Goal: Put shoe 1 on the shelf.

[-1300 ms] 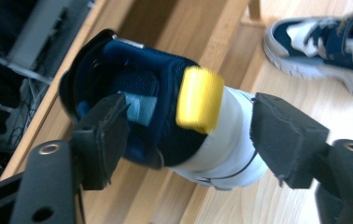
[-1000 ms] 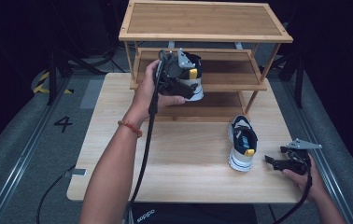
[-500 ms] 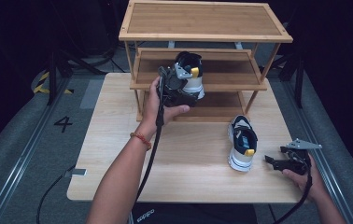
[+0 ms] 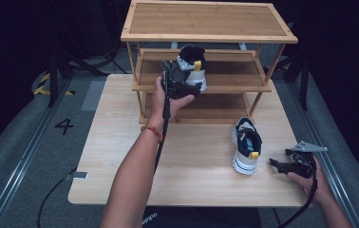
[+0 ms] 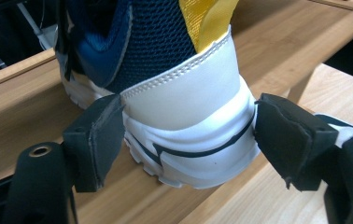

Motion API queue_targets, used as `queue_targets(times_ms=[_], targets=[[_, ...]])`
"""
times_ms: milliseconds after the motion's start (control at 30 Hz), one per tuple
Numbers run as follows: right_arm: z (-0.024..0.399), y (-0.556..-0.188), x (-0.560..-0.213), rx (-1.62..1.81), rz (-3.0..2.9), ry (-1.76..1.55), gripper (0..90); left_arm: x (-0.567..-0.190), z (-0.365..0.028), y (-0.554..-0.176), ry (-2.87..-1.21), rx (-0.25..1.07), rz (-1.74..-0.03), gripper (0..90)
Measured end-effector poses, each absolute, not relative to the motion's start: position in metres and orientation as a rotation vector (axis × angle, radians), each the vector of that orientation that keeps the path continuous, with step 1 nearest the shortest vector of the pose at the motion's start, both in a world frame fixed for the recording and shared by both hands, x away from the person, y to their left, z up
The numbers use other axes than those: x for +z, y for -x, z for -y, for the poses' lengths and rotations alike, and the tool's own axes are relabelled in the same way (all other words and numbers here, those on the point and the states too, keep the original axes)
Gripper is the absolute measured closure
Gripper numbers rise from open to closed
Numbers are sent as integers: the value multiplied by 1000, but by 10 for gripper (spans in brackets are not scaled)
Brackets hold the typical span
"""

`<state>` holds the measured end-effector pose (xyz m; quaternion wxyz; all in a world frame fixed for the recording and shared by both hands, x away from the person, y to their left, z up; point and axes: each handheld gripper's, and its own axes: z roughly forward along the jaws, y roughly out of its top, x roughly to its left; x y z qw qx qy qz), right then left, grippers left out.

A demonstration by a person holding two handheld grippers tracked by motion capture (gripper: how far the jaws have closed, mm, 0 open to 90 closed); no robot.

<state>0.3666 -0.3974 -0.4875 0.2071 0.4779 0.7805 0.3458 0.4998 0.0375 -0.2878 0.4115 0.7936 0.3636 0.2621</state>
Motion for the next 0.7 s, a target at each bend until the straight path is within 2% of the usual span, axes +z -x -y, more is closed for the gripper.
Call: queue_targets(times_ms=[233,367,700], targets=[[397,-367,-488,963,-2174,-1330,154,-290,-38,-515,-1989,686,-941,253],[397,-367,-488,964,-2174,-1332,154,-290,-39,-519,-1959,659,-941,237],[397,-366,-488,964,-2174,-1332,154,-284,-49,-494,-1994,675,-853,239]])
